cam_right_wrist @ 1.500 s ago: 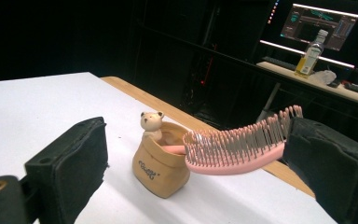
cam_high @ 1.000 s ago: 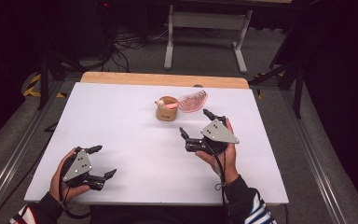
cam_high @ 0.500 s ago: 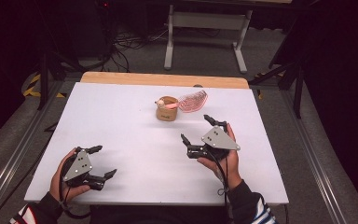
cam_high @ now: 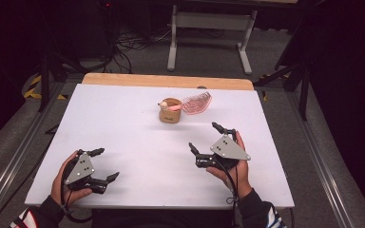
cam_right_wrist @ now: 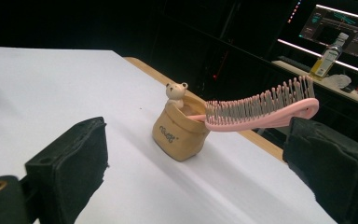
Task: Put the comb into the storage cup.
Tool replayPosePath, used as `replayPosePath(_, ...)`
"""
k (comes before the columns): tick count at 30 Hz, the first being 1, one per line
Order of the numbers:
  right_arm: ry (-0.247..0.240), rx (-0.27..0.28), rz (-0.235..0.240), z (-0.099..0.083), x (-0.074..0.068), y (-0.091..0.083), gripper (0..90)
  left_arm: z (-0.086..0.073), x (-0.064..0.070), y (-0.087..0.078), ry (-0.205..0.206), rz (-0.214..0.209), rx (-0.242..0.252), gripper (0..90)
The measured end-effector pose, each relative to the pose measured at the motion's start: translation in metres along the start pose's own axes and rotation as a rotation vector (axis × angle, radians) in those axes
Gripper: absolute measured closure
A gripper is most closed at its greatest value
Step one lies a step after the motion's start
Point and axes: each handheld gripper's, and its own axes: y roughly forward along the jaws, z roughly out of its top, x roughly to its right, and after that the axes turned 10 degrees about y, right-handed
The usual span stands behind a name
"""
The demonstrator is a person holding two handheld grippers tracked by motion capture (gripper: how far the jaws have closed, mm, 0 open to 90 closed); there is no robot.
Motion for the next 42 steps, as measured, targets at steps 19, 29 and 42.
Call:
replayPosePath(19,-0.026,-0.018,0.014,-0.021,-0.002,-0.022,6.9,0.0,0.0,0.0,0.003,-0.001,-0.001,8.1)
replayPosePath(29,-0.037,-0.049,-0.004,-0.038,0.0,-0.032,6.7,0.001,0.0,0.0,0.007,0.002,0.0,8.1)
replayPosePath(42,-0.059,-0.103,-0.047,-0.064,0.003,-0.045,5.2,0.001,0.001,0.0,0.01,-0.002,0.002,8.0)
